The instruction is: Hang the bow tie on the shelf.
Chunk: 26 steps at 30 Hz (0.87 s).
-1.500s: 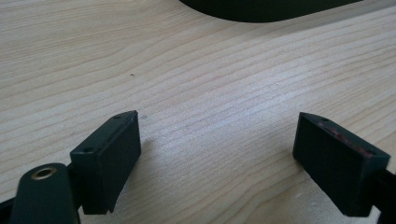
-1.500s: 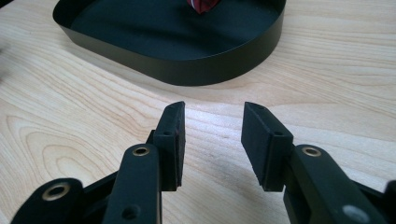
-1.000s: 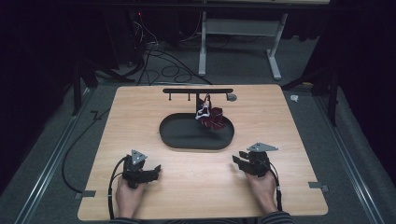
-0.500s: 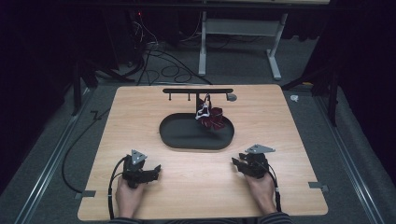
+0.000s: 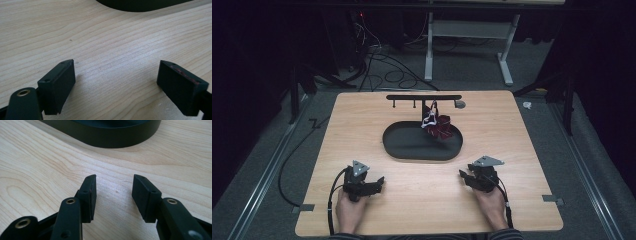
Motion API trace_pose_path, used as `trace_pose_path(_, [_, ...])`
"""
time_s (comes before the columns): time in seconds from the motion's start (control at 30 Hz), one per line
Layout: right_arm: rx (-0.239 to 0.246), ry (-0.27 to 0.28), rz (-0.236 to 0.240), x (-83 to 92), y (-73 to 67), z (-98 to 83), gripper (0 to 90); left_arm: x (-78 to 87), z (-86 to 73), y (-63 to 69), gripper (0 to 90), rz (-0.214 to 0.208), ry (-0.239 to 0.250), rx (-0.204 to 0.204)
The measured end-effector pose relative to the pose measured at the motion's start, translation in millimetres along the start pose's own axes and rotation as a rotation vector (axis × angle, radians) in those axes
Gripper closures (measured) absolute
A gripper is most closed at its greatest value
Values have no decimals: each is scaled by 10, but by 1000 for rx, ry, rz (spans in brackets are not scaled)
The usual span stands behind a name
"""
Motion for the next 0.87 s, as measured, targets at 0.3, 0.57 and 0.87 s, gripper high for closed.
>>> trace_pose_path(0.3, [35,-3,-19,-7,-30,-2,540,0,0,0,155,0,0,0])
trace_pose_path(0.57, [34,-5,-16,-8,-38,-3,512,0,-1,0,154,0,0,-1])
trace_pose_path(0.87, [36,-6,-16,-7,-41,-4,510,1,-1,0,154,1,-1,-1])
Point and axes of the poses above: each handheld gripper's, and its own axes: x roughly backward along the jaws, z roughly out of its top, y roughly to its right, the point moved 3 cm from there along -x, roughly forward along the jaws, and after that the axes turned 5 degrees about -x, right-handed, at the moved point
